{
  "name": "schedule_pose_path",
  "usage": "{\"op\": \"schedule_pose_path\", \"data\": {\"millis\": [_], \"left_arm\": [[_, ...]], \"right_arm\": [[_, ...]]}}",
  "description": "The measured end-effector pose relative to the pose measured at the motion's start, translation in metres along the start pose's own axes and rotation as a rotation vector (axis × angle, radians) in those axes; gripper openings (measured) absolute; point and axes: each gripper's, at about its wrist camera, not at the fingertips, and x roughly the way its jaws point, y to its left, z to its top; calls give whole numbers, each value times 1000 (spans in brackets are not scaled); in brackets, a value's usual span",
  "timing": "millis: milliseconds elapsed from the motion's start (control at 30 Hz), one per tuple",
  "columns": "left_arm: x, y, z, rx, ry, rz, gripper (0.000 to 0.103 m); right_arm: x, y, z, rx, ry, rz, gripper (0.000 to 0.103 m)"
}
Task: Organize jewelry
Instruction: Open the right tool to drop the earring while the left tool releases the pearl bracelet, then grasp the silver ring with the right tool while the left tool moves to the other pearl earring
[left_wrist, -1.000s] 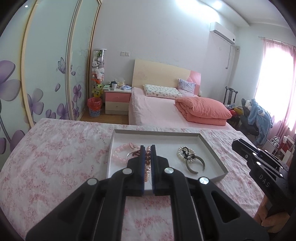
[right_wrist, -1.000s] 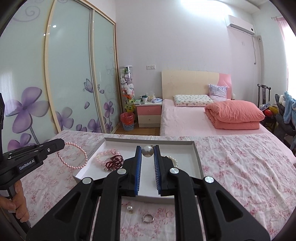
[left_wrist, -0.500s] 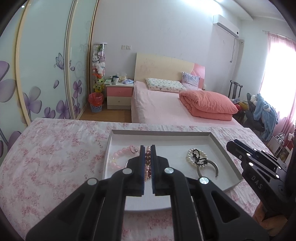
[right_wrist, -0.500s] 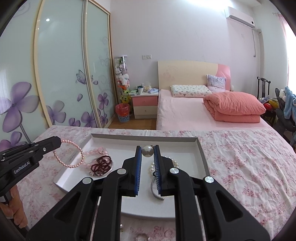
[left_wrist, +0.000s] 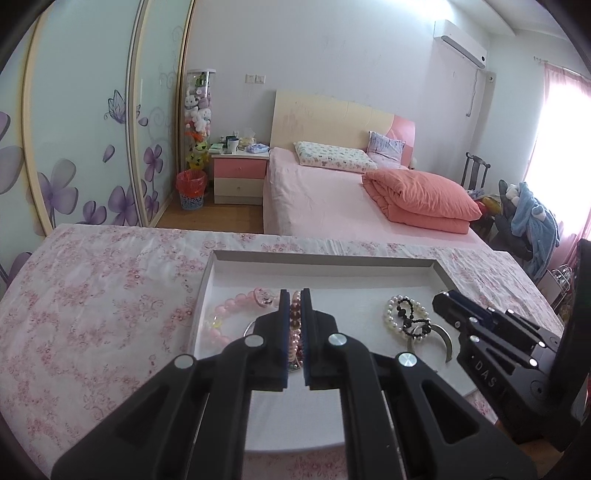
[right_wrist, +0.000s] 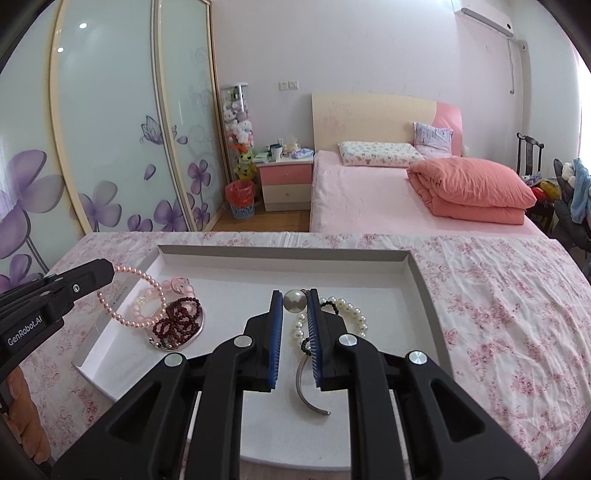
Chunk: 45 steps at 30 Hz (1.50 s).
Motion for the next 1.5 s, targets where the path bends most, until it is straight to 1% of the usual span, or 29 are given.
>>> {"op": "schedule_pose_path", "data": {"millis": [100,167,200,233,400,700,967,1167,1267,1367,1500], "left_arm": [[7,2,-1,-12,15,9,7],[10,5,-2,-28,24,8,10],[11,7,-2,-32,29,9,10],[12,8,-3,-36,35,11,10],[12,13,-5,-46,46,16,11],[1,16,-10,-49,48,14,17],[-18,19,-31,-33,62,13,24],[-32,22,-58,-8,100,37,31],[-38,27,-69,0,122,43,37],[-39,31,-81,2,153,49,41],[-39,35,-93,5,182,61,47]], "right_arm": [[2,-1,-2,3,21,-6,15],[1,-2,-3,5,21,-7,21],[-1,-4,-3,7,14,-13,29],[-3,-5,-4,9,9,-15,33],[-5,-7,-5,11,14,-15,34],[-19,-4,-9,-2,8,-3,34],[-40,-5,-26,-16,26,14,34],[-54,-10,-51,-20,87,31,34],[-56,-17,-69,-9,155,49,34],[-56,-19,-84,-3,214,66,34],[-56,-16,-95,-10,260,94,34]]}}
